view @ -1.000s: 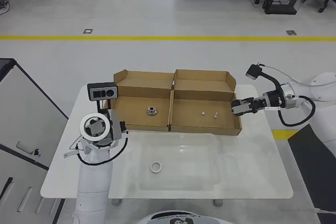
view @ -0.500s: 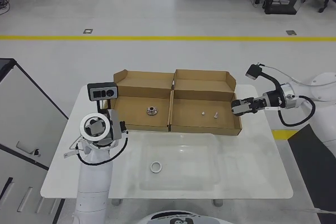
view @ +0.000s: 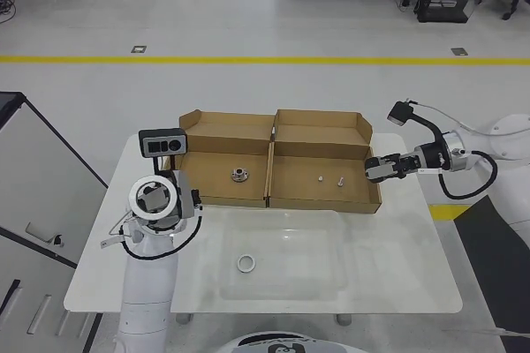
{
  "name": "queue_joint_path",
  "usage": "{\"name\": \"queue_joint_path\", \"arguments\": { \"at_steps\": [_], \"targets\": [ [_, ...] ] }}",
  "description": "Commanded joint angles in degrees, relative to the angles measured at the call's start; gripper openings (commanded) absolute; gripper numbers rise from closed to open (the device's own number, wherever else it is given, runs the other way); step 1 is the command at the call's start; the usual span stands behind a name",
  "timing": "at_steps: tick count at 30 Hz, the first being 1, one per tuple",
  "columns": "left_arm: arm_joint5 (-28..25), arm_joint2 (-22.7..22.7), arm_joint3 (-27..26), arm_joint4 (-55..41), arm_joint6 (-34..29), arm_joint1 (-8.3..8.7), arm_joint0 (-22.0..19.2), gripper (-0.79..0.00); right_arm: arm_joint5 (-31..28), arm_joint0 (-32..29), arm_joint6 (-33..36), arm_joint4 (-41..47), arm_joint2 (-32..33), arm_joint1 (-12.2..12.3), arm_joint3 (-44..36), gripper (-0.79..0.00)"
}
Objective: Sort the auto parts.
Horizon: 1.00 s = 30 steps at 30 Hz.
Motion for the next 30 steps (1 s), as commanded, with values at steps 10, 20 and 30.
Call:
{"name": "queue_joint_path", "arguments": {
  "at_steps": [10, 20, 30],
  "targets": [
    [-0.49, 3.1, 2.39, 21.78, 6.72, 1.38, -5.31, -0.785, 0.0, 0.0, 0.0, 0.0, 0.0, 0.0, 0.0, 0.0],
    [0.3, 5.57, 7.11, 34.31, 12.75, 2.5, -8.49, -0.785, 0.0, 0.0, 0.0, 0.0, 0.0, 0.0, 0.0, 0.0],
    [2.95, 5.33, 13.35, 44.7, 25.4, 3.47, -14.71, -0.785, 0.0, 0.0, 0.0, 0.0, 0.0, 0.0, 0.0, 0.0]
  ]
}}
